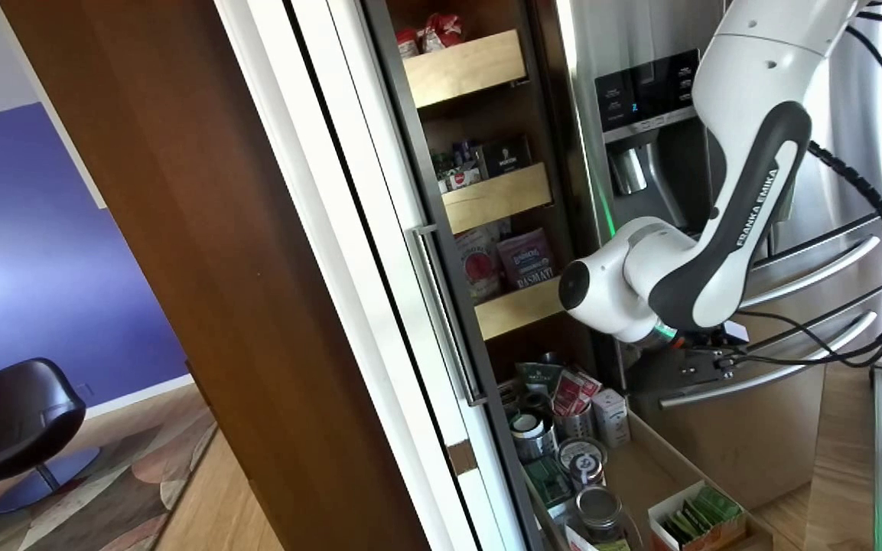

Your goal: Move the box in the drawer forward, the place it horizontally

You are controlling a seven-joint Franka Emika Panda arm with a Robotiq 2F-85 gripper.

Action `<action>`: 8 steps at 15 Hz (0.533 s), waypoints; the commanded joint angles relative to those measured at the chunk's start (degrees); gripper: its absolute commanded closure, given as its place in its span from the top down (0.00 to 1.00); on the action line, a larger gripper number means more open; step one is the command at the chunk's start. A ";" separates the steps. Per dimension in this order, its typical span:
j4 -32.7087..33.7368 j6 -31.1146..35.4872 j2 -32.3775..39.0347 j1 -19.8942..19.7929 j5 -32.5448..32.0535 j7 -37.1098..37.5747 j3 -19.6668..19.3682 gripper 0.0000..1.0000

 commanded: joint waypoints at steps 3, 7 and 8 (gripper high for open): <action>-6.53 -0.91 -11.08 -4.01 -13.18 -7.97 4.04 1.00; -6.05 -0.30 -10.92 -4.83 -12.12 -7.12 4.53 1.00; -6.06 -0.31 -10.73 -4.84 -12.11 -7.10 4.68 1.00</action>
